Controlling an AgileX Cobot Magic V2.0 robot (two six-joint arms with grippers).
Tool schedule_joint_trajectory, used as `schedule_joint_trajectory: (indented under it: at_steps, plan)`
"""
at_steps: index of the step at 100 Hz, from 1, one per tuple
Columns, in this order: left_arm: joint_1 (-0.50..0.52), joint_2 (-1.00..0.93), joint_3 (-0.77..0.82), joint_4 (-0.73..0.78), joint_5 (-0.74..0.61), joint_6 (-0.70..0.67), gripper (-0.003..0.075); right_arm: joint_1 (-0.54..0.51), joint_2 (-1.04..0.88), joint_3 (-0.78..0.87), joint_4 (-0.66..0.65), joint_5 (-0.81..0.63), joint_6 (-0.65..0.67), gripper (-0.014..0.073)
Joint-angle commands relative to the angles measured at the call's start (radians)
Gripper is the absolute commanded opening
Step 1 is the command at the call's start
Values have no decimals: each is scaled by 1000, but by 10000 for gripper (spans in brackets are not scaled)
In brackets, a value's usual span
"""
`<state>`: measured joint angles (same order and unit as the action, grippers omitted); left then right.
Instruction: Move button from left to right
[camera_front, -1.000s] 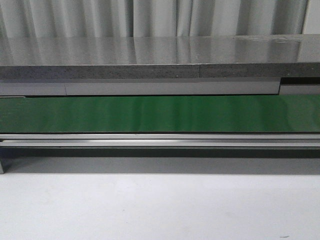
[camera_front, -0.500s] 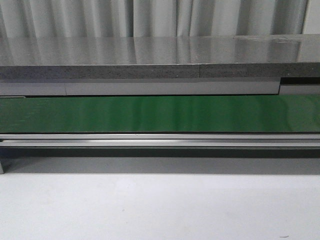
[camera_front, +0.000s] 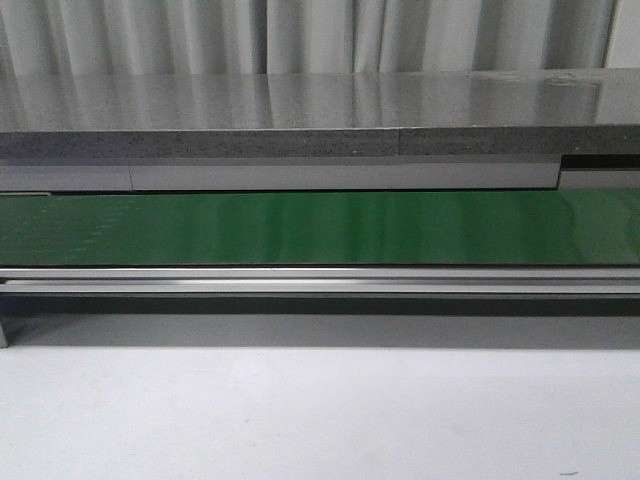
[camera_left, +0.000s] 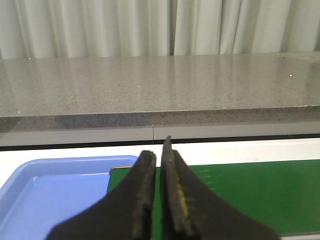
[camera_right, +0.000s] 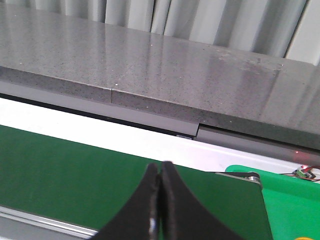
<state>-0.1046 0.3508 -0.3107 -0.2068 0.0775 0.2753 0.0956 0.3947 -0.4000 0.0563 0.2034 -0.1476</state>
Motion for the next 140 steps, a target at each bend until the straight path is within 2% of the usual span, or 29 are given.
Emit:
schedule_joint_trajectory:
  at_steps: [1, 41, 61, 94, 140]
  plan:
    - [-8, 4, -28, -9, -86, -1, 5, -2, 3, -26, 2, -88, 1, -68]
    - [-8, 4, -28, -9, -86, -1, 5, -2, -30, 20, -20, -122, 20, -68]
    - [-8, 4, -28, -9, -86, -1, 5, -2, -170, 117, -114, -152, 133, -68]
    - [-8, 4, -28, -9, -86, -1, 5, -2, -422, 303, -115, -156, 133, -68]
    - [-8, 6, -28, -9, -86, -1, 5, -2, -420, 429, -129, -242, 133, -68]
